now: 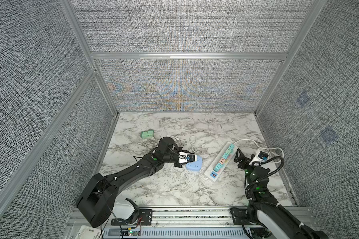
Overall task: Insert plugs into power strip
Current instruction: Insert the plug into the socket.
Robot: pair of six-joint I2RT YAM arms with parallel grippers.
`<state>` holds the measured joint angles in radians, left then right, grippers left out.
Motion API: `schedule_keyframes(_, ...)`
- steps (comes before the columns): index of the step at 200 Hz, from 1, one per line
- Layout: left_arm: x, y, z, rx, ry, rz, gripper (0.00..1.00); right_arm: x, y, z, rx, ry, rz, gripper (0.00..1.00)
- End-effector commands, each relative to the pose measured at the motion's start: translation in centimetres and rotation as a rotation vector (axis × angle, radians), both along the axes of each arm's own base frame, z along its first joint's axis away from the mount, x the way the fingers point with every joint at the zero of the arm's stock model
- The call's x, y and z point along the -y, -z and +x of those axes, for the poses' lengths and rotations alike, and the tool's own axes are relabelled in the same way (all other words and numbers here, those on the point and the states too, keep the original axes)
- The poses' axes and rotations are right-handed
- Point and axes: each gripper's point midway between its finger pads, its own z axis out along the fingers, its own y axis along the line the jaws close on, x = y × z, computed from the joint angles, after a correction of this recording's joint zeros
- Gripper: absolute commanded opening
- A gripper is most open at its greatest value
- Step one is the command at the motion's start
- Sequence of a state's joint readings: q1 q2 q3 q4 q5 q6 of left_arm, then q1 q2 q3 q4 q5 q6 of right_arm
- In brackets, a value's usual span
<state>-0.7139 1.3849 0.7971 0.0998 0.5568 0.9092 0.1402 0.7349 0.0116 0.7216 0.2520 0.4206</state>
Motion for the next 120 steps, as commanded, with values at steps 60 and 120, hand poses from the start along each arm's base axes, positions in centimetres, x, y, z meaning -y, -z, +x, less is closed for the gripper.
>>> schedule_keyframes(60,2.0,2.2,0.1,-0.049,0.116,0.035,0.00,-0.6,0.5,0.4,-0.024,-0.034,0.000,1.00)
schedule_keyframes(120,3.3,4.7,0.6,-0.132,0.137,0.104,0.00,-1.4,0.6,0.9,-0.042,-0.073,-0.011,1.00)
